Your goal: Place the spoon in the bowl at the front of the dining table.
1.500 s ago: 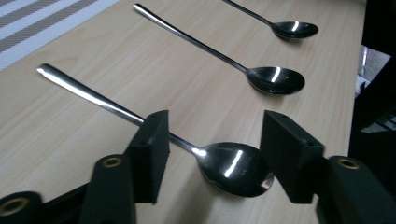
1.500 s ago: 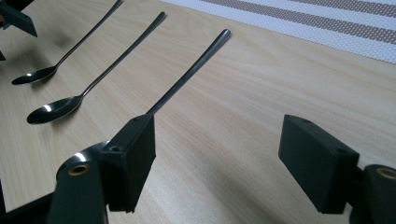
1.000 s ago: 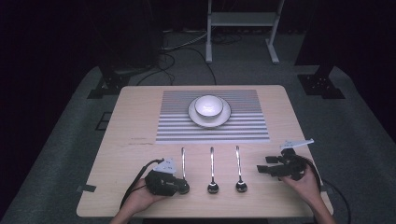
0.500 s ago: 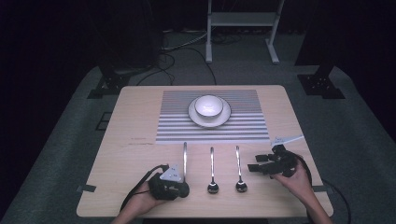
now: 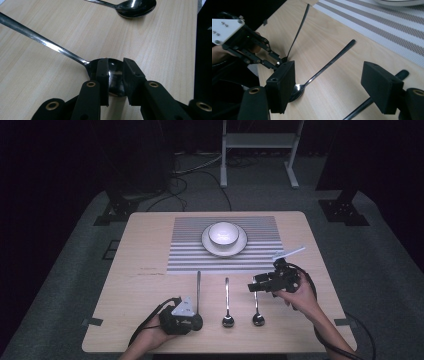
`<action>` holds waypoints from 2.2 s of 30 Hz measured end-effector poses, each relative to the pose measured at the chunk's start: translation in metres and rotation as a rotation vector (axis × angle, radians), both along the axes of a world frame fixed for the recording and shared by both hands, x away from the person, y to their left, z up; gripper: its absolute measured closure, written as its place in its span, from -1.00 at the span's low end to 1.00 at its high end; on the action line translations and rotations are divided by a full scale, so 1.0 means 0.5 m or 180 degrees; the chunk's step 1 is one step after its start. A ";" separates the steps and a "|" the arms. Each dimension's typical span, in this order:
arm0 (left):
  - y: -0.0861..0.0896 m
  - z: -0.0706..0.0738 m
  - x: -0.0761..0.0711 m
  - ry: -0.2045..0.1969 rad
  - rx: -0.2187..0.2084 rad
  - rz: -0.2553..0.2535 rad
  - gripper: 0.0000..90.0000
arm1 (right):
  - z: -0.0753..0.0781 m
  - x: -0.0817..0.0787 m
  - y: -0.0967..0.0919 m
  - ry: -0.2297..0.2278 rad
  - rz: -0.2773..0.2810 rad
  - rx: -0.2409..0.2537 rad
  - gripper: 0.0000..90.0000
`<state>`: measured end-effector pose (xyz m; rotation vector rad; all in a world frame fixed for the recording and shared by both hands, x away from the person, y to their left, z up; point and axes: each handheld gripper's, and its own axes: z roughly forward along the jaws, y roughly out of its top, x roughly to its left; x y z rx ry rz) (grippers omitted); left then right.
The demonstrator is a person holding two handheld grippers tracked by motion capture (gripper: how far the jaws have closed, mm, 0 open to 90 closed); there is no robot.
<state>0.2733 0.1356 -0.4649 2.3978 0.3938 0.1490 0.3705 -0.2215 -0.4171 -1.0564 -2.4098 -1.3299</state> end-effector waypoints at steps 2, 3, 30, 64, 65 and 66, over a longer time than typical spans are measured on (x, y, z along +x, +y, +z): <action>0.001 0.000 0.001 -0.0006 0.0007 -0.0009 0.67 | 0.010 0.012 0.016 0.0027 0.0054 -0.0002 -0.42; 0.001 0.000 0.000 -0.0019 0.0009 -0.0013 0.67 | 0.012 0.014 0.020 0.0027 0.0069 -0.0015 -0.42; 0.002 0.000 0.003 -0.0097 0.0029 -0.0019 0.67 | 0.024 0.074 0.122 0.0072 0.0374 -0.0364 -0.48; 0.003 -0.001 0.004 -0.0112 0.0017 -0.0003 0.67 | 0.050 0.120 0.249 0.0046 0.0652 -0.0456 -0.48; 0.003 -0.001 0.004 -0.0108 0.0013 -0.0002 0.67 | 0.049 0.120 0.252 0.0043 0.0662 -0.0461 -0.48; 0.003 -0.002 0.004 -0.0105 0.0008 -0.0003 0.67 | 0.048 0.120 0.256 0.0042 0.0670 -0.0473 -0.48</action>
